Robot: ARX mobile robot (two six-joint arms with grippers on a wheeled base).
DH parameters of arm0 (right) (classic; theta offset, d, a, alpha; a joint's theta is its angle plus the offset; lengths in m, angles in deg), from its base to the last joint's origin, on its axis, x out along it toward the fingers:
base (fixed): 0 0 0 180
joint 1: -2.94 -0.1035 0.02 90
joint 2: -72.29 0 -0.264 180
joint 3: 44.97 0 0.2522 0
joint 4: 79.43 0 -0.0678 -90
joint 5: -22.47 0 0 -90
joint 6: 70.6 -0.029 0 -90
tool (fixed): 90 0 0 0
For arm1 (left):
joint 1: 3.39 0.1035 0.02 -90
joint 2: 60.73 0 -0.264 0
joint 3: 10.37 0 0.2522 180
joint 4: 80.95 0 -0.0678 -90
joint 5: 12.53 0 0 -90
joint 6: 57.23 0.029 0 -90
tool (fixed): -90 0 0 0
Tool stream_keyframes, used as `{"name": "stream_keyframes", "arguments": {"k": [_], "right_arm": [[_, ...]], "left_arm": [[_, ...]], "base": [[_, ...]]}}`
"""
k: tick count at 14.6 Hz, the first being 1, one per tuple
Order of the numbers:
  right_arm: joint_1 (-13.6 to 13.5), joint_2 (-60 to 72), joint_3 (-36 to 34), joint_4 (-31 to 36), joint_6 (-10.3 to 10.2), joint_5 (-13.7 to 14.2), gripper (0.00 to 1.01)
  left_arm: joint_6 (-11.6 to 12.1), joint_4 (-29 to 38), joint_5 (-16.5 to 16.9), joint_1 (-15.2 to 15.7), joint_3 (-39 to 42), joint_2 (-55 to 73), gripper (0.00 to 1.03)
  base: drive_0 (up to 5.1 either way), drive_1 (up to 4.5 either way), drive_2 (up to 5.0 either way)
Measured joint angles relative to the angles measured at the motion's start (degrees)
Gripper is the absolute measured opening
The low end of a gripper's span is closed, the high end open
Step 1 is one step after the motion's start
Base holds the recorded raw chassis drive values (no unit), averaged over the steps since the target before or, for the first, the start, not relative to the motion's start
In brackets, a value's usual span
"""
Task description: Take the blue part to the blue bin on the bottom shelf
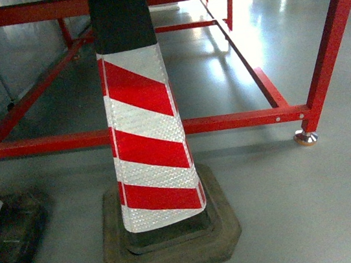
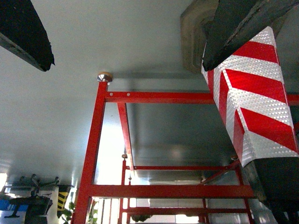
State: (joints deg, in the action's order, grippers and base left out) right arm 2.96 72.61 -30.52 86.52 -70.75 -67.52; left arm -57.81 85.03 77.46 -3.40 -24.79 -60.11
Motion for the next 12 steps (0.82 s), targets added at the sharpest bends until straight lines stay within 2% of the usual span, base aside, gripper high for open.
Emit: {"name": "stream_keyframes", "arguments": {"k": [12], "right_arm": [[0.0, 0.0, 0.0, 0.02, -0.07, 0.04, 0.98]], "left_arm": [[0.02, -0.02, 0.02, 0.0, 0.0, 0.0, 0.98]], "base": [[0.0, 0.0, 0.0]]}}
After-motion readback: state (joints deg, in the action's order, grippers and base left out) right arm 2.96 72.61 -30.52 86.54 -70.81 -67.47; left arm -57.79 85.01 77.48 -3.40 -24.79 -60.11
